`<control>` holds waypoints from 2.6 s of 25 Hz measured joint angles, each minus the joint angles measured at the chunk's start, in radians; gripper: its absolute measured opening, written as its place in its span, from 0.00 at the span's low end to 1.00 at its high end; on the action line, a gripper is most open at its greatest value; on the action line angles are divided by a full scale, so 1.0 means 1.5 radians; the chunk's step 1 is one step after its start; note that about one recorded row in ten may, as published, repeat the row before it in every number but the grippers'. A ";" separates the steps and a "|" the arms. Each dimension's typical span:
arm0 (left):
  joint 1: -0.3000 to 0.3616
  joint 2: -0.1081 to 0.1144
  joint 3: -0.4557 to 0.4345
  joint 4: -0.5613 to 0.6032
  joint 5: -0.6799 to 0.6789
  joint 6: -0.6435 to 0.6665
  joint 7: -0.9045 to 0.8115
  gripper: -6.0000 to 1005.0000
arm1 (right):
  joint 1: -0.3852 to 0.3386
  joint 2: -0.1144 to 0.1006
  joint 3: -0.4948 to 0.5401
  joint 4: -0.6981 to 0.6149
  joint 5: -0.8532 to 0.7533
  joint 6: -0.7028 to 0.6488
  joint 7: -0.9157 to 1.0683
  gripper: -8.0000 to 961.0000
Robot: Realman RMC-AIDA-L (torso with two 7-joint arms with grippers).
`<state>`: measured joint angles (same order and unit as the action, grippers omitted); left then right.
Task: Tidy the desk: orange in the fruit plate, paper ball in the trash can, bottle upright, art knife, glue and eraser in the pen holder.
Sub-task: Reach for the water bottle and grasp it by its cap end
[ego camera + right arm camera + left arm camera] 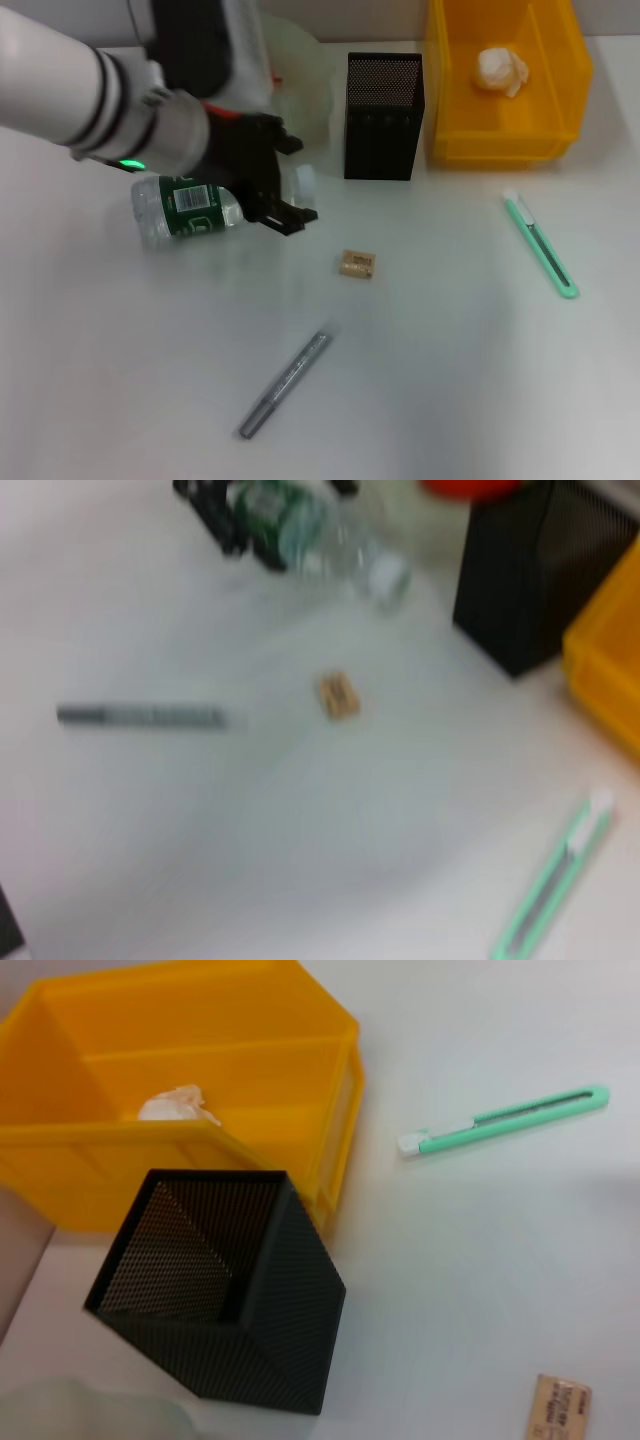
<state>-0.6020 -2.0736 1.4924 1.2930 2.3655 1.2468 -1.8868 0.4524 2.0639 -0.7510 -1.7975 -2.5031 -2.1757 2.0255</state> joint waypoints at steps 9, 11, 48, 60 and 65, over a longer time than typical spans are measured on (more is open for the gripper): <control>-0.043 -0.002 0.058 -0.095 0.003 -0.109 -0.015 0.78 | -0.009 -0.007 0.073 0.103 0.038 0.007 -0.082 0.85; -0.047 -0.002 0.059 -0.102 0.003 -0.119 -0.018 0.77 | -0.015 -0.009 0.105 0.131 0.039 0.012 -0.113 0.85; -0.149 -0.004 0.168 -0.264 0.114 -0.235 -0.129 0.75 | -0.050 0.000 0.217 0.212 0.109 0.032 -0.245 0.85; -0.161 -0.004 0.194 -0.292 0.113 -0.278 -0.142 0.70 | -0.045 0.001 0.223 0.202 0.109 0.033 -0.227 0.85; -0.162 -0.004 0.195 -0.293 0.113 -0.278 -0.142 0.48 | -0.045 0.001 0.223 0.201 0.121 0.034 -0.224 0.85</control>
<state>-0.8451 -2.0801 1.7844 0.8533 2.5356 0.8300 -2.0997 0.3856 2.0653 -0.4172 -1.4956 -2.3219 -2.1244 1.6894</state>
